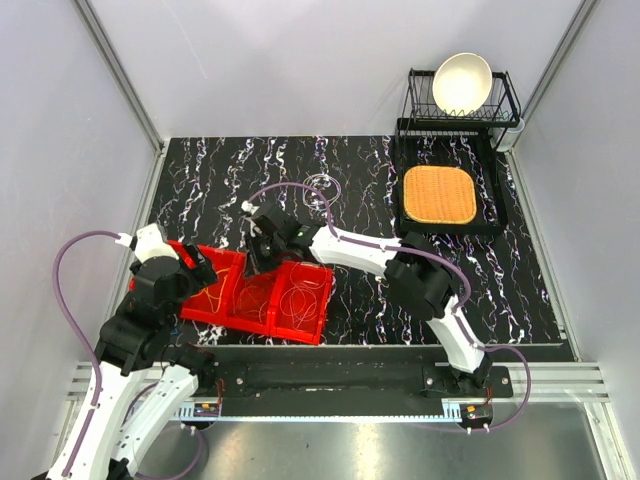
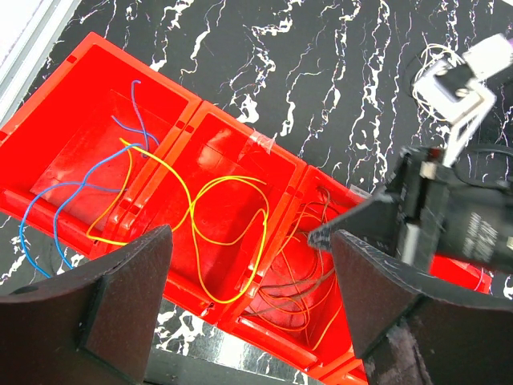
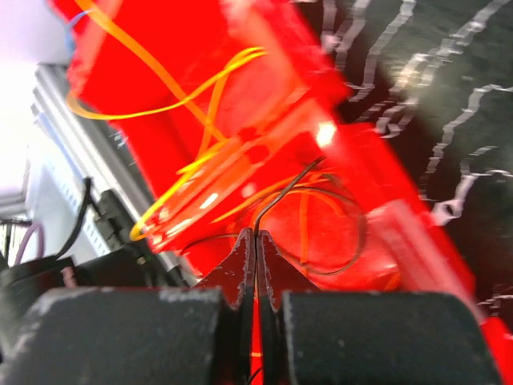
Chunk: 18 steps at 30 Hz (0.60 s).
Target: Untangle the cables
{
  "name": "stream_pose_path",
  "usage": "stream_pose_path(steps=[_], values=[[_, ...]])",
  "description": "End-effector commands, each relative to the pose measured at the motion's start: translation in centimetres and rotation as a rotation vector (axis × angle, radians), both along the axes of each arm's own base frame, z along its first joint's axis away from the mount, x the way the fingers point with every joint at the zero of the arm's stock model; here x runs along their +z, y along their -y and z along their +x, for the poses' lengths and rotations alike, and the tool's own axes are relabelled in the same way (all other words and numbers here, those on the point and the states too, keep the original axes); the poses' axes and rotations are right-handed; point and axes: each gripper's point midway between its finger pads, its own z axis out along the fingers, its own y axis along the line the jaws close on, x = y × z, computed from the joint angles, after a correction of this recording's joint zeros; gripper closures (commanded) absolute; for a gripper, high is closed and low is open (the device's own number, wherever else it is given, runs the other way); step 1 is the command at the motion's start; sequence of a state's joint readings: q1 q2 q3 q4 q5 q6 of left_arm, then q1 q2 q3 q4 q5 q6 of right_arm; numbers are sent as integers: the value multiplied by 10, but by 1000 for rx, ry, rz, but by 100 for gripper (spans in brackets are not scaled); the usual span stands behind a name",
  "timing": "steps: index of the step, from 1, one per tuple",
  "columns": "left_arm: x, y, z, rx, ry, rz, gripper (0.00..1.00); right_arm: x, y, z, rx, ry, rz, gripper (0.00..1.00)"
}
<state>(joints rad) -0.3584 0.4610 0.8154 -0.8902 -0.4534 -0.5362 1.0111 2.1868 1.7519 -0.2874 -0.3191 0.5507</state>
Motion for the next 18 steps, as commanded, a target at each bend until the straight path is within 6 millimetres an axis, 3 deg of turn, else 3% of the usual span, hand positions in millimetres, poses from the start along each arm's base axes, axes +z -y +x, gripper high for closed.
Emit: stream_pose_path(steps=[1, 6, 9, 14, 18], values=[[11, -1, 5, 16, 39, -13, 17, 12, -10, 11, -25, 5, 46, 100], [10, 0, 6, 15, 31, -8, 18, 9, -6, 4, -4, -15, 40, 100], [9, -1, 7, 16, 27, -5, 18, 23, -3, 3, 0, 5, 45, 95], [9, 0, 7, 16, 23, -4, 18, 58, 6, 7, -4, 73, 40, 60], [8, 0, 8, 16, 20, -5, 18, 72, 17, 12, -25, 123, 9, 47]])
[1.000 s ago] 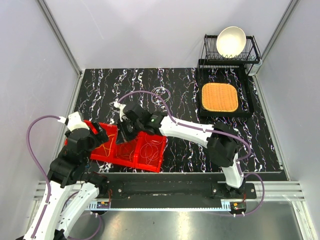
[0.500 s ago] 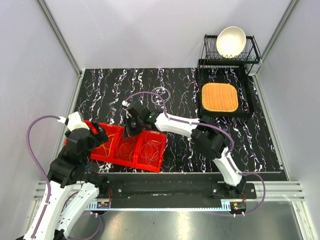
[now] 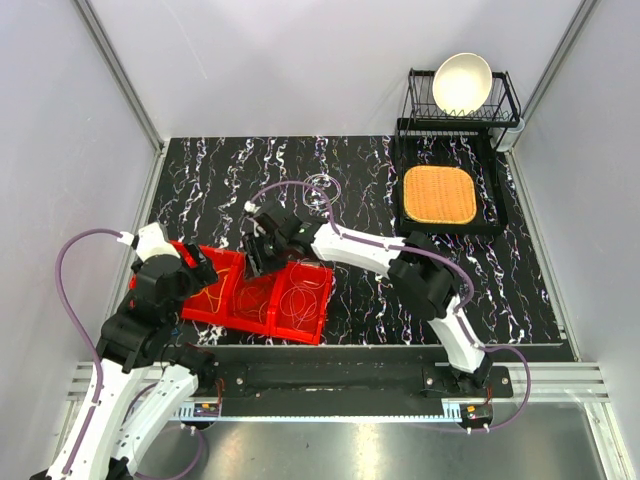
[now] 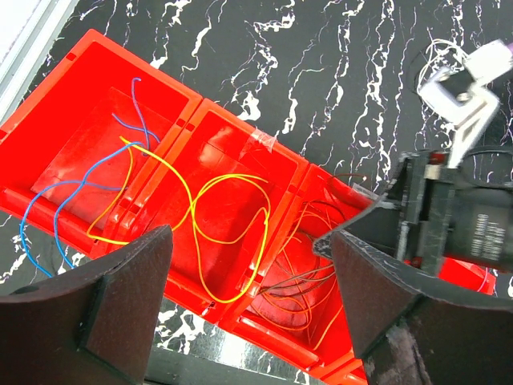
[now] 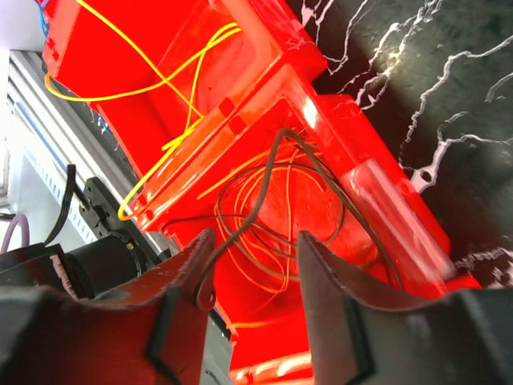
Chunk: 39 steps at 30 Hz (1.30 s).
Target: Untangle the cables
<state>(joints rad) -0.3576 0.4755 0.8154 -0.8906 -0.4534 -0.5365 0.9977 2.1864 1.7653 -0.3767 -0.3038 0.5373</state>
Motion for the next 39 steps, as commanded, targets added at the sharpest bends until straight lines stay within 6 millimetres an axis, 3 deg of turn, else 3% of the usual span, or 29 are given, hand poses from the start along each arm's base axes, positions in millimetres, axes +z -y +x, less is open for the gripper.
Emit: stream_pose_path(steps=[1, 13, 18, 25, 29, 33, 35, 36, 38, 39], values=[[10, -1, 6, 15, 34, -7, 18, 84, 5, 9, -9, 152, 71, 46], [9, -1, 6, 17, 29, -6, 18, 128, 37, 2, -16, 227, 46, 27], [10, -1, 6, 21, 34, -8, 18, 146, 67, 25, -97, 304, 22, 24], [12, -2, 5, 21, 41, -11, 18, 147, 106, 74, -200, 314, -7, 23], [13, -1, 5, 19, 48, -15, 18, 144, 129, 118, -302, 306, -19, 22], [15, -1, 4, 15, 58, -19, 18, 128, 138, 157, -367, 240, -3, 23], [16, -1, 2, 12, 64, -22, 18, 133, 137, 174, -387, 233, 32, 23], [16, -1, 2, 11, 66, -25, 18, 121, 141, 187, -406, 214, 20, 23], [16, 0, 3, 2, 67, -24, 18, 126, 141, 204, -423, 208, 54, 24], [17, 1, 3, -1, 70, -27, 18, 108, 146, 217, -441, 179, 36, 24]])
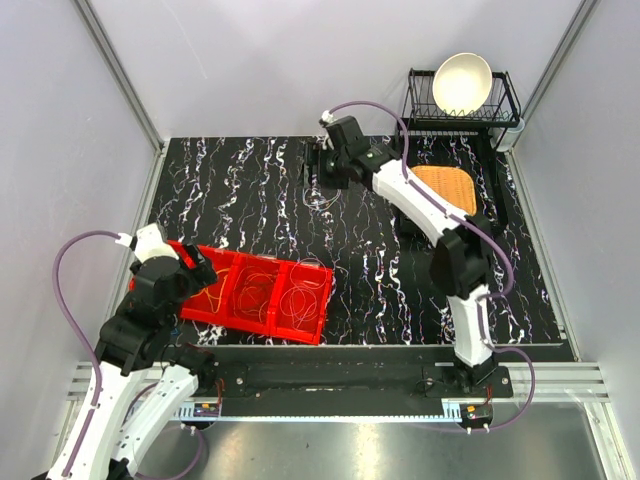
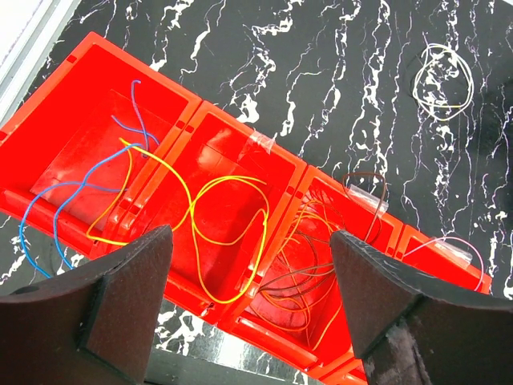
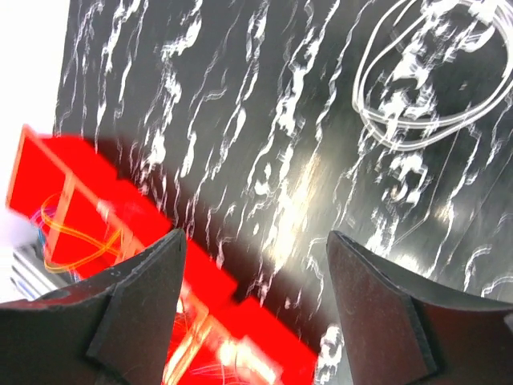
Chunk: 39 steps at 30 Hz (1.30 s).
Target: Untangle the cables
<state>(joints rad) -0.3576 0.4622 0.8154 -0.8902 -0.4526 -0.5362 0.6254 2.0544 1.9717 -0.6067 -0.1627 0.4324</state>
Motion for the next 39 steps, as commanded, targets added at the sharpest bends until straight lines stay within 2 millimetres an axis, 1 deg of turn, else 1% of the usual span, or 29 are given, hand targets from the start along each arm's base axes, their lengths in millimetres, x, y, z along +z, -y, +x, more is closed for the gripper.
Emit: stream_pose_path(steps=[1, 2, 3, 4, 5, 6, 7, 8, 9, 10, 11, 12, 13, 14, 15, 16, 17, 18, 19, 20, 27, 28, 30, 31, 33, 34, 36, 37, 39], values=[[15, 2, 4, -5, 57, -19, 18, 3, -2, 43, -37, -14, 90, 25], [15, 3, 5, -8, 59, -20, 18, -17, -4, 51, -36, -51, 86, 26], [15, 4, 5, -15, 58, -21, 18, -21, -4, 57, -43, -59, 91, 26], [16, 3, 5, -16, 60, -20, 18, -13, -3, 68, -53, -45, 117, 28], [16, 4, 5, -17, 60, -20, 18, -33, -6, 73, -45, -83, 113, 28], [15, 4, 5, -18, 58, -19, 18, -26, -7, 81, -52, -67, 132, 28], [15, 4, 5, -18, 60, -19, 18, -30, -6, 86, -58, -74, 134, 28], [16, 3, 5, -17, 61, -18, 18, -43, -7, 91, -62, -94, 134, 28], [16, 4, 5, -18, 62, -20, 18, -47, -7, 95, -68, -98, 140, 28], [16, 3, 5, -18, 66, -20, 18, -41, -6, 102, -74, -82, 154, 28], [16, 3, 6, -17, 63, -19, 18, -54, -6, 107, -84, -99, 149, 28], [16, 3, 6, -18, 63, -20, 18, -50, -5, 113, -92, -91, 165, 28], [16, 3, 6, -18, 63, -19, 18, -55, -2, 117, -106, -97, 168, 28], [16, 3, 6, -17, 63, -20, 18, -68, -1, 121, -115, -114, 164, 28], [16, 3, 6, -19, 63, -19, 18, -68, -1, 125, -125, -115, 175, 28], [16, 3, 7, -18, 65, -21, 18, -73, -1, 127, -127, -125, 182, 28], [16, 3, 7, -19, 64, -20, 18, -87, 2, 131, -135, -145, 179, 28], [16, 3, 7, -19, 65, -20, 18, -87, 1, 134, -140, -148, 194, 28], [17, 3, 7, -19, 66, -21, 18, -90, 1, 137, -138, -153, 207, 28], [16, 3, 7, -21, 63, -20, 18, -100, 1, 139, -142, -165, 209, 28], [17, 3, 7, -22, 70, -23, 18, -120, -7, 146, -156, -211, 281, 28], [16, 3, 7, -19, 67, -22, 18, -126, -8, 147, -159, -220, 286, 28], [17, 3, 7, -20, 68, -22, 18, -127, -10, 149, -169, -229, 305, 28], [16, 3, 7, -19, 69, -23, 18, -133, -11, 150, -173, -237, 311, 28], [17, 3, 7, -19, 70, -24, 18, -135, -15, 151, -181, -253, 337, 28], [16, 3, 6, -21, 68, -22, 18, -139, -18, 151, -179, -260, 352, 29], [16, 3, 7, -21, 70, -23, 18, -139, -23, 154, -185, -270, 394, 29], [17, 3, 7, -22, 71, -25, 18, -145, -26, 153, -179, -291, 410, 29], [17, 3, 7, -22, 71, -24, 18, -145, -35, 152, -181, -317, 453, 31]])
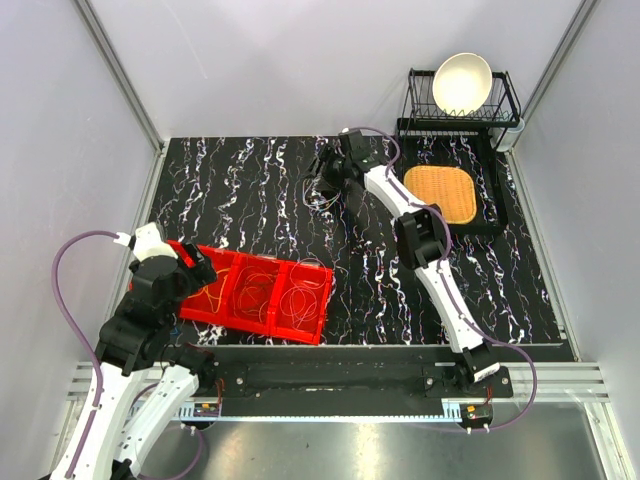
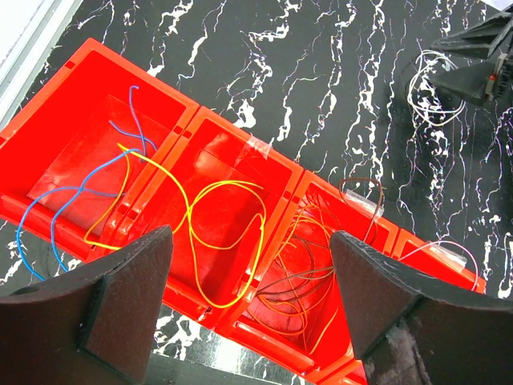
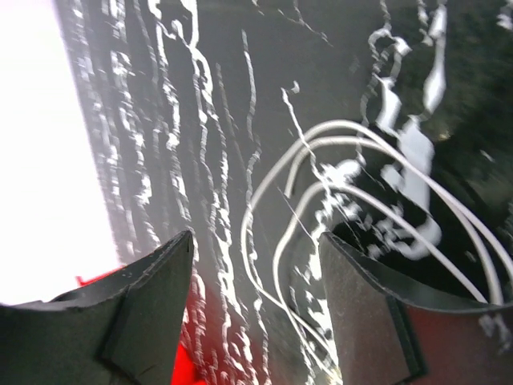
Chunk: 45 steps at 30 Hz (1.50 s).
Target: Untangle the cables
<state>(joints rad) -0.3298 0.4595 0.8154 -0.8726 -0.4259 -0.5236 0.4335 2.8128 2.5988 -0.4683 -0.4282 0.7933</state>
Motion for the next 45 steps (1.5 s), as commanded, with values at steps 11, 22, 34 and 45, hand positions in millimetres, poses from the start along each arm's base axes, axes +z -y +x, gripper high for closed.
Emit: stream_pose_path(steps=[11, 22, 34, 45], values=[[14, 2, 4, -14, 57, -12, 18, 48, -59, -5, 64, 53, 241, 100], [26, 22, 6, -131, 105, -46, 17, 284, -41, -90, 231, 316, 378, 100], [126, 108, 5, -552, 411, -327, 22, 361, 25, -231, 299, 415, 498, 100], [171, 150, 2, -718, 490, -500, 30, 378, 60, -288, 265, 455, 528, 100]])
